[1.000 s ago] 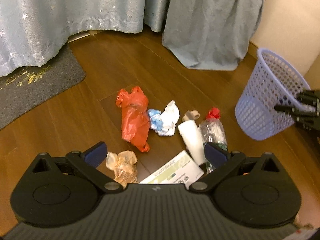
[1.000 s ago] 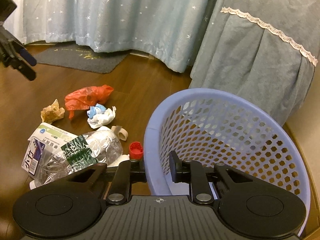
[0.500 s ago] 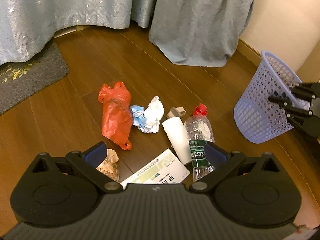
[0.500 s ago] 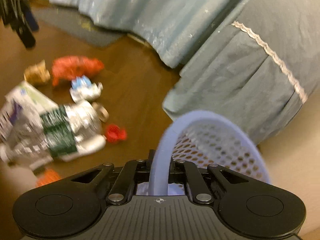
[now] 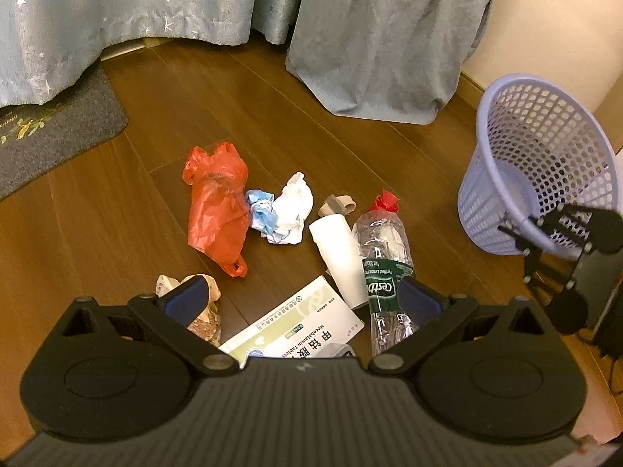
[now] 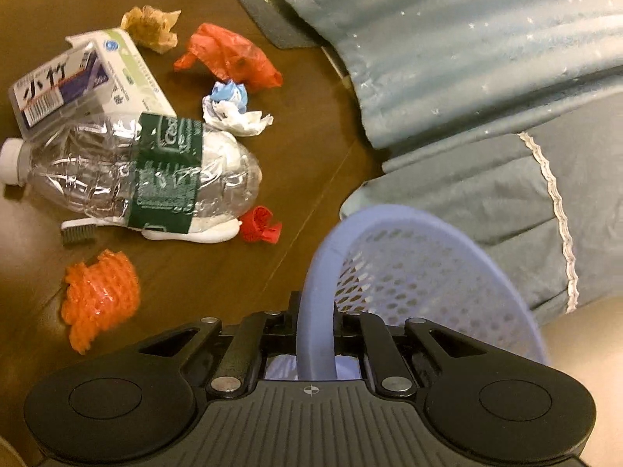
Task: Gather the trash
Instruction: 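Grasp the wastebasket rim with the right tool and tilt it, then grasp the small white toothpick box with the left tool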
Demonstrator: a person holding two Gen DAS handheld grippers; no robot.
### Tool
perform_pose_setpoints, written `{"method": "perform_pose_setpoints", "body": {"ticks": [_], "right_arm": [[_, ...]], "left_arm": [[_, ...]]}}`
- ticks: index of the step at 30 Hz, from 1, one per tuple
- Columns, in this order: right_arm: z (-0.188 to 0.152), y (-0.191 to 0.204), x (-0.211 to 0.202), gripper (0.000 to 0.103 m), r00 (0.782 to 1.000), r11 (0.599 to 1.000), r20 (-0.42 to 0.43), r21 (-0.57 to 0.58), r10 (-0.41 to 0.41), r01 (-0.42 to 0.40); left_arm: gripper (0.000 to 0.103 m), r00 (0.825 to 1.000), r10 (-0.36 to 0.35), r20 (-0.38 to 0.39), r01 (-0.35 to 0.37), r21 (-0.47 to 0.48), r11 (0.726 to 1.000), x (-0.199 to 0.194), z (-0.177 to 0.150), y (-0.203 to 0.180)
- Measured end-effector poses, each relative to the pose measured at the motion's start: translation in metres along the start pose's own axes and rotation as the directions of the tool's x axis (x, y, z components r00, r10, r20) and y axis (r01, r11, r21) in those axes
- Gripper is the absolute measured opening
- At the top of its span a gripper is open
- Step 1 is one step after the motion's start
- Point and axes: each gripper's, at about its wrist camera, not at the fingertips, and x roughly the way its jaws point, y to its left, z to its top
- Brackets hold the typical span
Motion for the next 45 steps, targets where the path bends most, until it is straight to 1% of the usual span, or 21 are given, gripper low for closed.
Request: {"method": "perform_pose_setpoints", "body": {"ticks": [4, 6, 10, 13, 16, 20, 25, 28, 31, 33, 34, 37, 39, 41, 42, 45], "right_arm": [[-0.007, 0.014, 0.001, 0.004, 0.994, 0.993, 0.001, 0.042, -0.106, 0.106], [-0.008, 0.017, 0.001, 0.004, 0.991, 0.987, -0.004, 0.08, -0.137, 0.137], [-0.007, 0.014, 0.006, 0.001, 0.988, 0.971, -0.068, 0.187, -0.139, 0.149], [-0.008, 0.014, 0.004, 0.0, 0.988, 0.954, -0.078, 0.258, -0.137, 0.152], [-0.009, 0.017, 0.001, 0.0, 0.988, 0.939, -0.076, 0.306, -0.138, 0.155], [-0.009, 0.021, 0.0, 0.0, 0.986, 0.922, -0.068, 0.35, -0.151, 0.165], [-0.009, 0.021, 0.0, 0.0, 0.985, 0.906, -0.077, 0.386, -0.157, 0.174], [-0.009, 0.018, 0.0, 0.0, 0.984, 0.896, -0.087, 0.407, -0.153, 0.175], [-0.01, 0.016, 0.001, 0.0, 0.986, 0.897, -0.087, 0.409, -0.145, 0.168], [-0.01, 0.016, 0.0, 0.0, 0.986, 0.899, -0.087, 0.406, -0.142, 0.165], [-0.01, 0.016, 0.0, 0.0, 0.986, 0.899, -0.087, 0.405, -0.141, 0.164], [-0.01, 0.016, 0.0, 0.0, 0.986, 0.899, -0.087, 0.406, -0.14, 0.163], [-0.01, 0.016, 0.0, 0.0, 0.986, 0.897, -0.088, 0.409, -0.14, 0.164], [-0.01, 0.015, 0.001, 0.0, 0.986, 0.897, -0.089, 0.409, -0.14, 0.164], [-0.01, 0.015, 0.001, 0.0, 0.986, 0.898, -0.089, 0.408, -0.141, 0.165], [-0.01, 0.016, 0.001, 0.0, 0.986, 0.898, -0.089, 0.407, -0.139, 0.164]], "left_arm": [[0.097, 1.0, 0.005, 0.013, -0.005, 0.014, 1.0, 0.003, -0.005, -0.001], [0.096, 1.0, 0.008, 0.014, -0.008, 0.023, 1.0, 0.005, -0.008, -0.002], [0.095, 1.0, 0.001, 0.016, -0.002, 0.047, 0.999, 0.008, -0.013, -0.008], [0.095, 1.0, -0.001, 0.014, 0.0, 0.072, 0.997, 0.011, -0.017, -0.013], [0.095, 1.0, 0.001, 0.015, -0.002, 0.09, 0.996, 0.014, -0.021, -0.016], [0.089, 1.0, -0.002, 0.01, 0.0, 0.118, 0.993, 0.017, -0.026, -0.02], [0.089, 1.0, 0.005, 0.016, -0.008, 0.174, 0.985, 0.021, -0.033, -0.024], [0.087, 1.0, 0.011, 0.005, -0.012, 0.233, 0.972, 0.024, -0.041, -0.029], [0.081, 1.0, 0.004, -0.023, 0.003, 0.297, 0.955, 0.028, -0.051, -0.036], [0.08, 0.999, -0.003, -0.043, 0.019, 0.364, 0.931, 0.031, -0.059, -0.042], [0.078, 0.999, -0.006, -0.049, 0.026, 0.412, 0.911, 0.033, -0.064, -0.047], [0.081, 0.996, 0.001, -0.085, 0.045, 0.542, 0.839, 0.04, -0.082, -0.061], [0.086, 0.995, 0.019, -0.1, 0.047, 0.616, 0.786, 0.045, -0.097, -0.069], [0.086, 0.994, 0.037, -0.1, 0.042, 0.684, 0.728, 0.05, -0.11, -0.076], [0.086, 0.994, 0.048, -0.097, 0.035, 0.705, 0.708, 0.052, -0.115, -0.077], [0.086, 0.994, 0.07, -0.083, 0.014, 0.738, 0.675, 0.057, -0.123, -0.079]]}}
